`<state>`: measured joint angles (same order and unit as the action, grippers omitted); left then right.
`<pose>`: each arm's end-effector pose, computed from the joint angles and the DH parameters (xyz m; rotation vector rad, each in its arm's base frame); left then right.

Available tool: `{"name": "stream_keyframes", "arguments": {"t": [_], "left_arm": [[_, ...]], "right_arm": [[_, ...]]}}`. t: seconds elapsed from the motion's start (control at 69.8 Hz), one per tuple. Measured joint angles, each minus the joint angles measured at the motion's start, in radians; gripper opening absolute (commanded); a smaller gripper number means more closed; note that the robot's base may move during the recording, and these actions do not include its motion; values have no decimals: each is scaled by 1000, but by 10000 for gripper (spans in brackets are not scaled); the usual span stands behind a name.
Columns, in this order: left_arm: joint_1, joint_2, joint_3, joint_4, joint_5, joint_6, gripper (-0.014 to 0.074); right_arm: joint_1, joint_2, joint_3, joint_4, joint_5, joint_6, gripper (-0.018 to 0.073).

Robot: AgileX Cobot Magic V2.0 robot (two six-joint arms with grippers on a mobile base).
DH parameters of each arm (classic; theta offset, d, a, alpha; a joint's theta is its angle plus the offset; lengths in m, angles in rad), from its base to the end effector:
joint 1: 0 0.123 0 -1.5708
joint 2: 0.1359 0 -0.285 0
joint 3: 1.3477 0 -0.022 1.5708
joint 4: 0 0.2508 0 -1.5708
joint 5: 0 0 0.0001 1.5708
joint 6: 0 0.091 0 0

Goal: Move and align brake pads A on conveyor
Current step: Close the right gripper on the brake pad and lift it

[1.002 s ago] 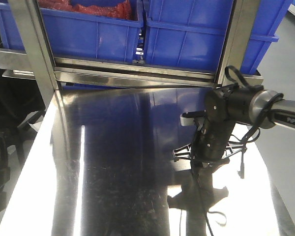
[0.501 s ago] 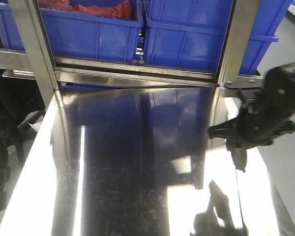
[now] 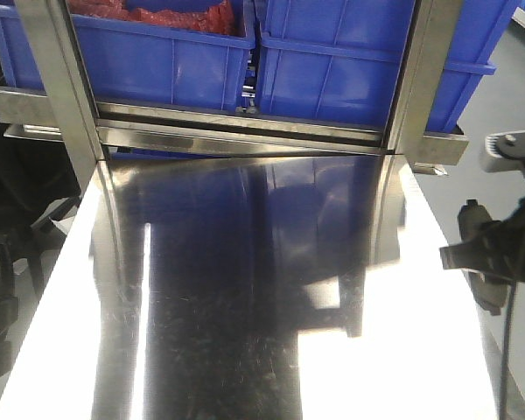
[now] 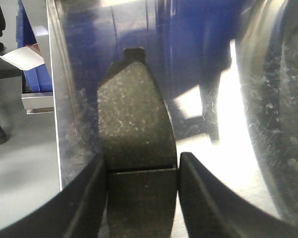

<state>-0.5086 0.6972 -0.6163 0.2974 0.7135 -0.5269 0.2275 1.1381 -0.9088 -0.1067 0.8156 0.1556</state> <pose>0.1204 -0.0471 0.3009 0.1323 2.2460 -0.2189 0.2163 0.0428 0.3077 -0.1518 2.5171 0.0270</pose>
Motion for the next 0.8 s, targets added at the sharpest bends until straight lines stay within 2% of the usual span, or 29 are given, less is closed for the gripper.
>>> {"name": "stream_keyframes", "arguments": {"t": [0.501,0.802], "left_arm": [[0,0,0,0,0,0,-8],[0,0,0,0,0,0,-8]], "right_arm": [[0,-460,348,-2,-194,0,-2],[0,-615,402,-2,-212,0,-2]]}}
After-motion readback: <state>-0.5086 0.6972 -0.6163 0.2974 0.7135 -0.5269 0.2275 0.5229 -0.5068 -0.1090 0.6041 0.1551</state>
